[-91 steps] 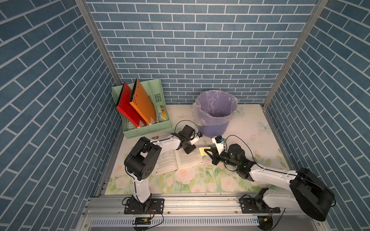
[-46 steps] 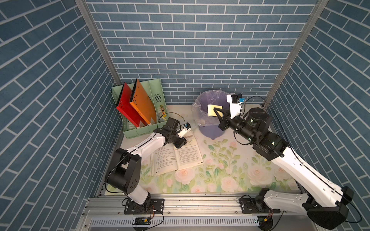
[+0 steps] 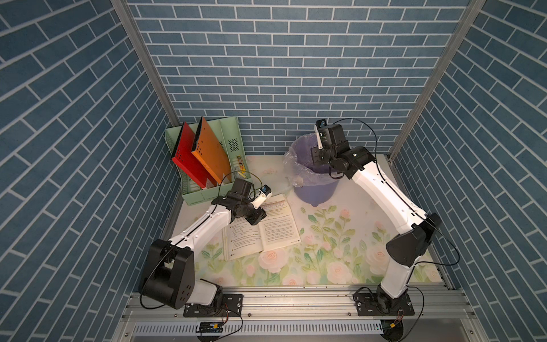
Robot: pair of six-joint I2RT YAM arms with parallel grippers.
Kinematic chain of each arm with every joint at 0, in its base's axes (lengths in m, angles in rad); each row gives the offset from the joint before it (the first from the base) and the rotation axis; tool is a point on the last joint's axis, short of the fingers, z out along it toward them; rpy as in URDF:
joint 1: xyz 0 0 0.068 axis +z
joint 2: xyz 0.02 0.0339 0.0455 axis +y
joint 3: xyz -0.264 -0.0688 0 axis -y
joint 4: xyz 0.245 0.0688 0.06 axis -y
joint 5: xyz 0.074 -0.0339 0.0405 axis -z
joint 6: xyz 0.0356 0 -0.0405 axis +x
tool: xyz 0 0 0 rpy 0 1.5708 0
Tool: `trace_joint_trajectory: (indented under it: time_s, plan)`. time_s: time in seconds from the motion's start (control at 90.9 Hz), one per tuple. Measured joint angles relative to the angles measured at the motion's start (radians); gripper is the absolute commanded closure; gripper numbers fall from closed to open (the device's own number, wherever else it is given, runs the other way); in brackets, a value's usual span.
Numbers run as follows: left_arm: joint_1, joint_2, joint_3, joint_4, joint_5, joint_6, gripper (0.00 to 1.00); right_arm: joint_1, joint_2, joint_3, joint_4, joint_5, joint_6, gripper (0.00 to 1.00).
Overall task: Peel off the used sticky note
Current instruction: Place the note in the trash bin.
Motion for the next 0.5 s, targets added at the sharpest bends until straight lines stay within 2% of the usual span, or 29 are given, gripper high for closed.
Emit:
trace_joint_trajectory:
  time_s: [0.055, 0.077, 0.165, 0.22, 0.308, 0.495]
  plan:
    - [0.020, -0.013, -0.002, -0.007, 0.005, 0.006, 0.49, -0.002, 0.031, 0.032, -0.035, 0.021, -0.006, 0.64]
    - [0.026, -0.019, -0.002, -0.009, 0.006, 0.010, 0.50, -0.002, 0.040, 0.043, -0.045, 0.027, -0.013, 0.58]
    - [0.049, -0.047, -0.016, -0.017, 0.011, 0.019, 0.50, -0.004, 0.068, 0.104, -0.089, 0.056, -0.031, 0.22]
    - [0.057, -0.060, -0.024, -0.023, 0.017, 0.024, 0.50, -0.005, 0.077, 0.145, -0.102, 0.069, -0.036, 0.10]
    - [0.061, -0.067, -0.032, -0.031, 0.024, 0.029, 0.50, -0.005, 0.087, 0.207, -0.117, 0.083, -0.055, 0.03]
    - [0.063, -0.066, -0.036, -0.035, 0.031, 0.032, 0.50, -0.005, 0.087, 0.244, -0.118, 0.091, -0.057, 0.04]
